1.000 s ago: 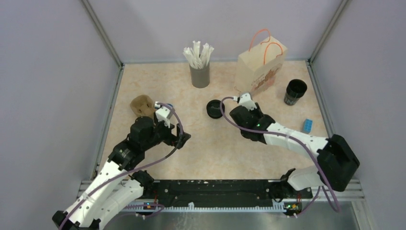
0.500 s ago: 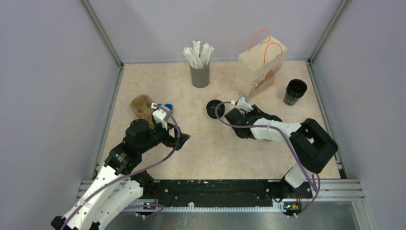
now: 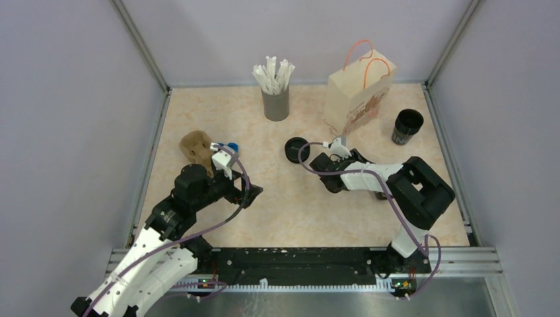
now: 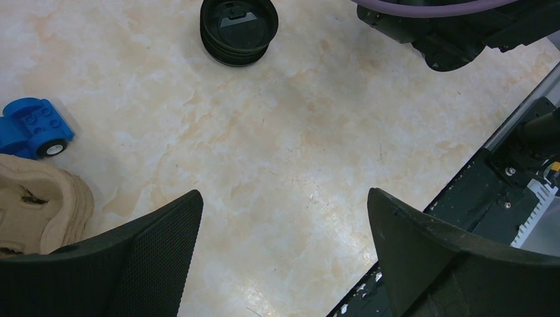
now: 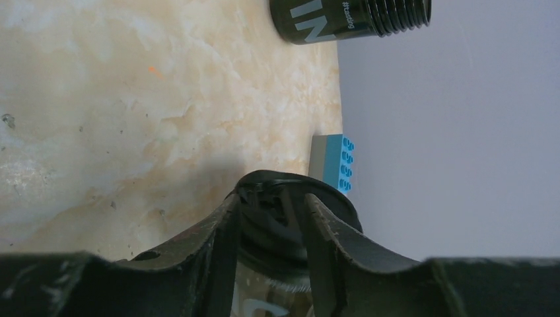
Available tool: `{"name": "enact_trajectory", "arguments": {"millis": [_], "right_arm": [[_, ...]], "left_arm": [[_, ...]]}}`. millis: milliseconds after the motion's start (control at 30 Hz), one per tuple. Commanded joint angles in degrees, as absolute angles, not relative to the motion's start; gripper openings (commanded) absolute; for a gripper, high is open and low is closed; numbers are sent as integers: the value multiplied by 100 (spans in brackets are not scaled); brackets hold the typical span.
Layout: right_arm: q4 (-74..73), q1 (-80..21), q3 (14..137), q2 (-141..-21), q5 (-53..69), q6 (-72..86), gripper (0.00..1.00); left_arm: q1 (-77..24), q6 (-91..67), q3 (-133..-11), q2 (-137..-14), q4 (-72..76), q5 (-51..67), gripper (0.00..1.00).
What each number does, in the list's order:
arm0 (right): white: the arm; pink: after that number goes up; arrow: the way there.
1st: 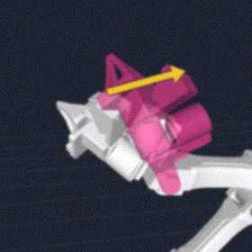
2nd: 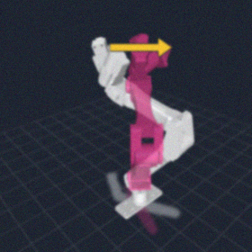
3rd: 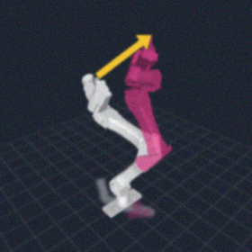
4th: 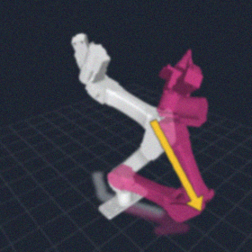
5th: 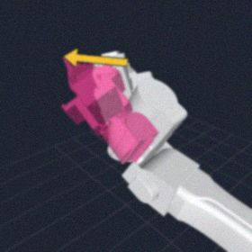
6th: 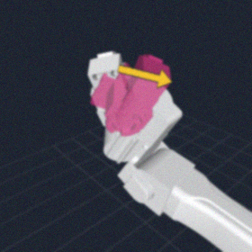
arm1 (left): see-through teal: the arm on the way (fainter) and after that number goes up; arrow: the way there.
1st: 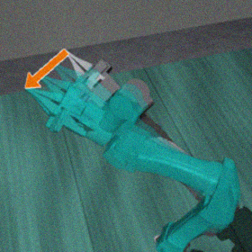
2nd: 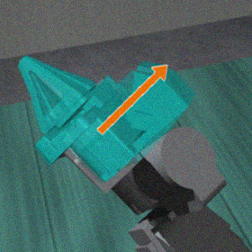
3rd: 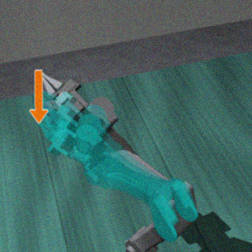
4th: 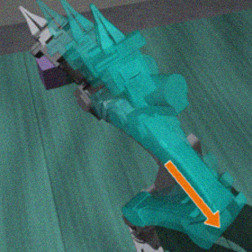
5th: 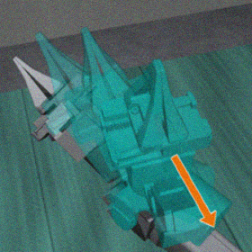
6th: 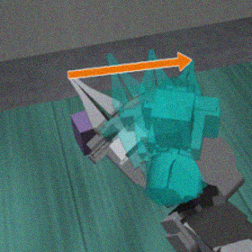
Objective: Pack the takeout coffee
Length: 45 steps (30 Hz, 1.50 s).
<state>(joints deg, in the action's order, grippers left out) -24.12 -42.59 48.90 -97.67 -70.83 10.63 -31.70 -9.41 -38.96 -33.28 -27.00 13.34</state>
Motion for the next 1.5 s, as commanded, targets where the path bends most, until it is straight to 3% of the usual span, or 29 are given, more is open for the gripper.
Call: {"name": "enact_trajectory", "arguments": {"millis": [0,100,233,400,533,833,1033,1233,1467], "right_arm": [[-2630,-4291,5007,-9554,-7128,1510,35],[-2325,-4294,4827,-9250,-7031,1352,28],[-2317,-4289,4899,-8891,-6699,1270,28],[-3984,-4112,5708,-8310,-6124,2843,57],[-4454,-3938,5718,-7544,-5703,4023,64],[-4385,-2084,5605,-6097,-3687,5426,51],[-5737,-721,6303,-7006,-3111,6684,51],[-5466,197,6446,-7567,-2243,7033,49],[-5959,694,6743,-7804,-2194,7690,49]], "left_arm": [[-3171,-879,-3866,-3333,-2435,1396,99],[-3169,-879,-3866,-3347,-2441,1382,99],[-3171,-883,-3866,-3366,-2443,1379,99],[-3168,-881,-3863,-3383,-2443,1369,99],[-3170,-885,-3867,-3347,-2443,1384,99],[-3173,-900,-3832,-3211,-2409,1453,99],[-3180,-888,-3823,-3210,-2386,1547,99],[-3213,-896,-3810,-3130,-2398,1481,99],[-3236,-890,-3823,-3109,-2410,1407,99]]}}
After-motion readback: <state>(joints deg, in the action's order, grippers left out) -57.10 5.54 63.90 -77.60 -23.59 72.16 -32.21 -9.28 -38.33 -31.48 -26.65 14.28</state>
